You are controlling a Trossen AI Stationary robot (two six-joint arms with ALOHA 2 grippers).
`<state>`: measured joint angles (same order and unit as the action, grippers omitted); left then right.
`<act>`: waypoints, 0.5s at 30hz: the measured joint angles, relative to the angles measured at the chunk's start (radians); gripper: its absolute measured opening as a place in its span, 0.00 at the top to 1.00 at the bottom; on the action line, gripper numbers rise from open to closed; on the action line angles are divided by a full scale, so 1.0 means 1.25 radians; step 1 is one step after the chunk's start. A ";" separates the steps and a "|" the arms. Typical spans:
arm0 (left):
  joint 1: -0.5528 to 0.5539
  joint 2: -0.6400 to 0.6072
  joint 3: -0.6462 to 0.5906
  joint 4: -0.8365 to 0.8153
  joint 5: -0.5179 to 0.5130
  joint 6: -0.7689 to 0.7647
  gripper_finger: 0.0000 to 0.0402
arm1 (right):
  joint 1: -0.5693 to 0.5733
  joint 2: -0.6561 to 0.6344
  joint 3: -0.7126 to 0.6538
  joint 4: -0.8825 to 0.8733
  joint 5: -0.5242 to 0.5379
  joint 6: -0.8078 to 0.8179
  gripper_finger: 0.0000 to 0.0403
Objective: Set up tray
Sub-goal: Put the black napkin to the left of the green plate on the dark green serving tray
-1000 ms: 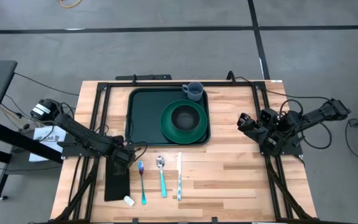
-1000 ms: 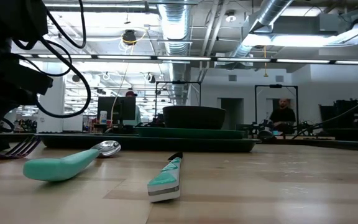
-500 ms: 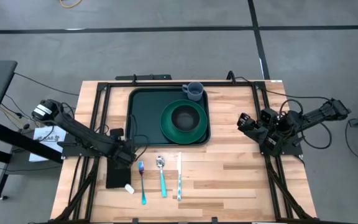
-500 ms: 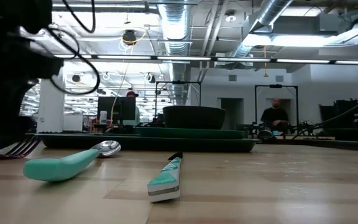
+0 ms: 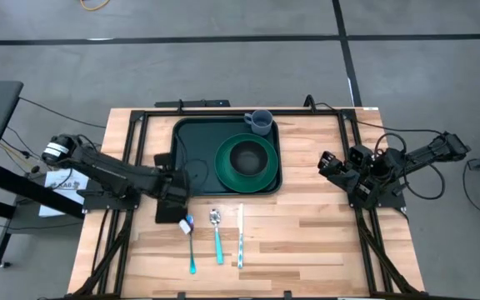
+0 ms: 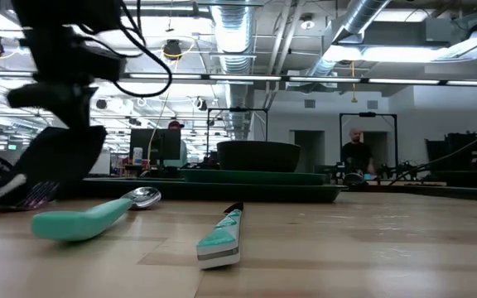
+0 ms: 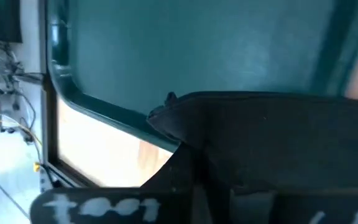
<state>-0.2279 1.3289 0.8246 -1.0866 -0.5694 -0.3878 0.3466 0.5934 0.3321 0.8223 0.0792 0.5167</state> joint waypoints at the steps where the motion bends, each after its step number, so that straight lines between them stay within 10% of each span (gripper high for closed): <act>1: 0.018 0.000 0.000 0.013 -0.009 0.020 1.00 | 0.000 0.000 0.000 0.000 0.000 0.000 0.67; 15: 0.227 0.000 0.000 0.270 -0.032 0.368 1.00 | 0.000 0.000 0.000 0.000 0.004 0.000 0.67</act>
<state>0.0561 1.3289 0.8246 -0.7485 -0.6089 0.0717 0.3466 0.5934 0.3321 0.8223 0.0845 0.5169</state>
